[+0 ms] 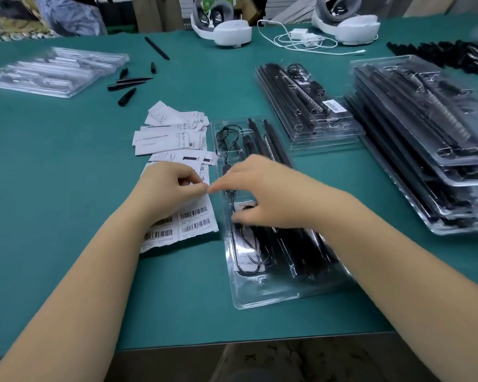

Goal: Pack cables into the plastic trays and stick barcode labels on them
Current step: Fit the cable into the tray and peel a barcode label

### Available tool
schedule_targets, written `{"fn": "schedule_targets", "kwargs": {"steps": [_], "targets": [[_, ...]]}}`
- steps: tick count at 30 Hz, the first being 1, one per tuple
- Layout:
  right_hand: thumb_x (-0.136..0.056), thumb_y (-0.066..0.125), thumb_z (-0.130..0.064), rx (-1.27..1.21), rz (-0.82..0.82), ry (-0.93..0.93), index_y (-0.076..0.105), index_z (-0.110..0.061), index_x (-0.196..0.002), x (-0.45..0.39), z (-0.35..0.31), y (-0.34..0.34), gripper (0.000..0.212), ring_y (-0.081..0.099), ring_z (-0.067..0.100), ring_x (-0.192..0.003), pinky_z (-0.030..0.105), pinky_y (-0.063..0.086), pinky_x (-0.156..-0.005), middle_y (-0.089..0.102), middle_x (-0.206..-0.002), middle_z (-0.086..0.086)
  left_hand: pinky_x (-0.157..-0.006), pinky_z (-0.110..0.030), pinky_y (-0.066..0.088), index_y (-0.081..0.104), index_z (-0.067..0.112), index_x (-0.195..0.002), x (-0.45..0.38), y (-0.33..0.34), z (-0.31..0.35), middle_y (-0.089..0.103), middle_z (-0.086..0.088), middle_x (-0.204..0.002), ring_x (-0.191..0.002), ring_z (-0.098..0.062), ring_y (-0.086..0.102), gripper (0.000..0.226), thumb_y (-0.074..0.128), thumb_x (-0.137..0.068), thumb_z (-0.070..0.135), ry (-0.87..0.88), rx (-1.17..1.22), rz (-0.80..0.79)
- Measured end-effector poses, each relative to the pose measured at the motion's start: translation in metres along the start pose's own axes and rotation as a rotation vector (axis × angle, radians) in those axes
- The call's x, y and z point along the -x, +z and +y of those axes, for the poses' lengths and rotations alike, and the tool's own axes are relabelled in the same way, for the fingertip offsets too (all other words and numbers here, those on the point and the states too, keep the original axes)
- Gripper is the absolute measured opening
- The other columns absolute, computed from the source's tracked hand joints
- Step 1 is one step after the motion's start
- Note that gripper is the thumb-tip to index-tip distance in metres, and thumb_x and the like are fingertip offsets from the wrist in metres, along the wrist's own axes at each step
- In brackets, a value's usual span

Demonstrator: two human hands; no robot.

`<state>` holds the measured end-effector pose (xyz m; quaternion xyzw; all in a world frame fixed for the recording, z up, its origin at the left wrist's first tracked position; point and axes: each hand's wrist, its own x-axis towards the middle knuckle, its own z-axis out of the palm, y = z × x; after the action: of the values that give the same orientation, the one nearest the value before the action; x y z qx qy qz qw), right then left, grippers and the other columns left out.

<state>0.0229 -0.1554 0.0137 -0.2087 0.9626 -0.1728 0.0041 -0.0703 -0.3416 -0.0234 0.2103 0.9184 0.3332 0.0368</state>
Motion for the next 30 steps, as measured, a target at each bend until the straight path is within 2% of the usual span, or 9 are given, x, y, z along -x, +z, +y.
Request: {"fn": "schedule_targets", "kwargs": {"steps": [2,5,9,12,14,17,22,26,30], "targets": [[-0.089,0.054,-0.033,0.130,-0.093,-0.078,0.053,-0.037,-0.129,-0.012,-0.011,0.005,0.041,0.042,0.017,-0.115,0.038,0.037,-0.100,0.055,-0.128,-0.012,-0.038,-0.011,0.032,0.070,0.027,-0.063,-0.001,-0.004,-0.001,0.057,0.010,-0.047,-0.040,-0.002,0.042,0.015,0.071,-0.077,0.032,-0.031,0.096,-0.044],[-0.093,0.045,-0.038,0.258,-0.106,-0.163,0.061,-0.035,-0.121,-0.018,-0.018,0.022,0.032,0.045,0.015,-0.114,0.038,0.032,-0.100,0.057,-0.125,-0.019,-0.036,-0.008,0.029,0.073,0.024,-0.068,-0.002,-0.009,-0.005,0.055,0.014,-0.044,-0.036,0.000,0.039,0.012,0.074,-0.078,0.030,-0.065,0.209,-0.091],[-0.094,0.048,-0.035,0.067,-0.048,-0.103,0.062,-0.035,-0.123,-0.008,-0.013,0.036,0.032,0.036,0.009,-0.128,0.032,0.014,-0.108,0.054,-0.133,-0.020,-0.041,-0.010,0.031,0.074,0.026,-0.070,-0.005,-0.008,-0.007,0.056,0.018,-0.047,-0.040,0.003,0.044,0.011,0.074,-0.081,0.030,-0.046,0.111,-0.110],[-0.093,0.050,-0.033,0.036,-0.029,-0.103,0.064,-0.033,-0.121,-0.006,-0.013,0.039,0.031,0.035,0.010,-0.129,0.030,0.012,-0.108,0.055,-0.132,-0.019,-0.047,-0.019,0.031,0.073,0.027,-0.068,-0.008,-0.005,-0.008,0.054,0.016,-0.045,-0.040,0.001,0.042,0.013,0.074,-0.080,0.032,-0.041,0.031,-0.095],[-0.093,0.050,-0.034,0.014,-0.037,-0.089,0.064,-0.033,-0.121,-0.006,-0.013,0.038,0.031,0.035,0.009,-0.129,0.030,0.012,-0.108,0.055,-0.132,-0.020,-0.043,-0.016,0.032,0.072,0.024,-0.067,-0.009,-0.005,-0.009,0.052,0.015,-0.043,-0.038,0.000,0.040,0.015,0.073,-0.080,0.031,-0.065,0.058,-0.077],[-0.093,0.051,-0.033,-0.013,-0.051,-0.079,0.065,-0.033,-0.120,-0.006,-0.012,0.037,0.030,0.035,0.008,-0.129,0.030,0.012,-0.109,0.055,-0.132,-0.019,-0.036,-0.016,0.030,0.069,0.019,-0.064,-0.011,-0.005,-0.012,0.048,0.010,-0.043,-0.035,-0.004,0.034,0.018,0.071,-0.080,0.025,-0.182,0.290,-0.029],[-0.093,0.052,-0.035,-0.023,-0.066,-0.076,0.064,-0.034,-0.121,-0.006,-0.013,0.036,0.031,0.034,0.007,-0.130,0.028,0.011,-0.109,0.054,-0.133,-0.019,-0.045,-0.021,0.027,0.070,0.019,-0.063,-0.018,-0.005,-0.018,0.041,0.003,-0.047,-0.042,-0.013,0.032,0.016,0.070,-0.078,0.025,-0.308,0.537,0.034],[-0.093,0.052,-0.034,-0.042,-0.055,-0.080,0.064,-0.033,-0.120,-0.005,-0.012,0.035,0.030,0.034,0.006,-0.130,0.027,0.011,-0.108,0.055,-0.132,-0.020,-0.036,-0.016,0.026,0.059,0.018,-0.058,-0.024,-0.005,-0.019,0.038,0.005,-0.054,-0.041,-0.009,0.029,0.024,0.069,-0.080,0.017,-0.398,0.779,0.143],[-0.092,0.055,-0.033,-0.128,-0.053,-0.081,0.069,-0.029,-0.113,-0.007,-0.008,0.034,0.025,0.042,0.004,-0.121,0.026,0.016,-0.106,0.063,-0.122,-0.017,-0.034,-0.015,0.024,0.060,0.023,-0.063,-0.020,-0.009,-0.012,0.034,0.010,-0.051,-0.040,-0.006,0.026,0.024,0.066,-0.086,0.019,-0.339,0.949,0.247]]}}
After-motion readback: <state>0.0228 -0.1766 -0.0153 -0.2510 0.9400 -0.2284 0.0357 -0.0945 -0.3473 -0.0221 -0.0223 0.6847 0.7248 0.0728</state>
